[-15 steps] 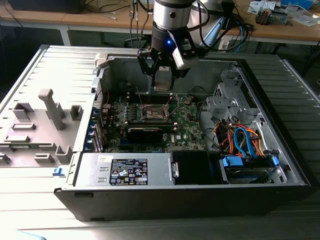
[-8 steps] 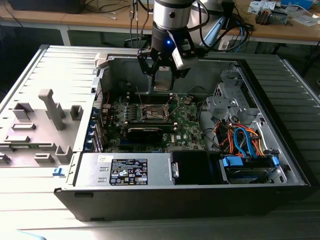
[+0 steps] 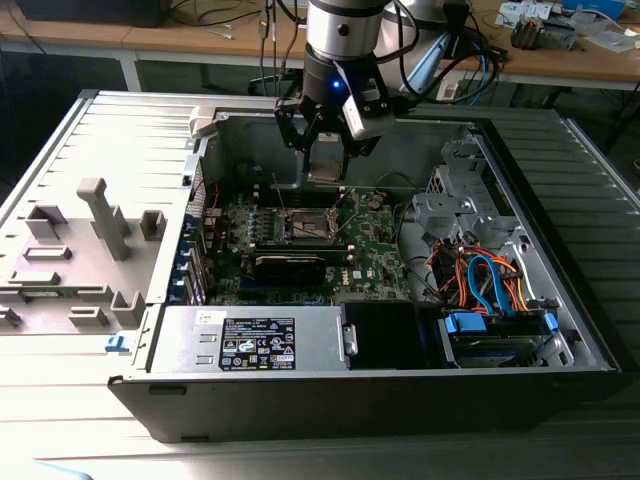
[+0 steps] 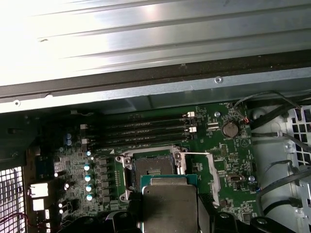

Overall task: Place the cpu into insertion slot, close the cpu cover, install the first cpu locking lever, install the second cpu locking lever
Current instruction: 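Place the cpu into insertion slot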

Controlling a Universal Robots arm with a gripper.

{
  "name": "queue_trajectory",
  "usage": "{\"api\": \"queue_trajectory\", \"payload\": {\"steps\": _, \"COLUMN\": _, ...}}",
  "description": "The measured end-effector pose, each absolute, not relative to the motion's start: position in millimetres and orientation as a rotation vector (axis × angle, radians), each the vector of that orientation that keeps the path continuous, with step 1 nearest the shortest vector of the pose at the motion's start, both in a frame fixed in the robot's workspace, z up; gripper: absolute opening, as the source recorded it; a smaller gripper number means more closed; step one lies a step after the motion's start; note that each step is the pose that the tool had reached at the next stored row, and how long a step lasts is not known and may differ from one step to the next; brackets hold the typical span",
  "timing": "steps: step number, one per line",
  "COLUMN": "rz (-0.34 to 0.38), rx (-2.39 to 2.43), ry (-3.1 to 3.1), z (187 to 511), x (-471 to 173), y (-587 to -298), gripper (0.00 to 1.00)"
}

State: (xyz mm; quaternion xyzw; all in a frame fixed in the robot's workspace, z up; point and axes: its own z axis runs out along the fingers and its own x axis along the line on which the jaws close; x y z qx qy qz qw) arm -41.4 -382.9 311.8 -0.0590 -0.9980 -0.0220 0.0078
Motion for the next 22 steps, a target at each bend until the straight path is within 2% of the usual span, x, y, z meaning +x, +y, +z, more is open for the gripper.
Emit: {"api": "queue_trajectory", "payload": {"steps": 22, "rz": -0.069, "rx": -0.220, "ry": -3.118, "z": 311.5, "x": -41.2, "y": -383.0, "gripper": 0.55}}
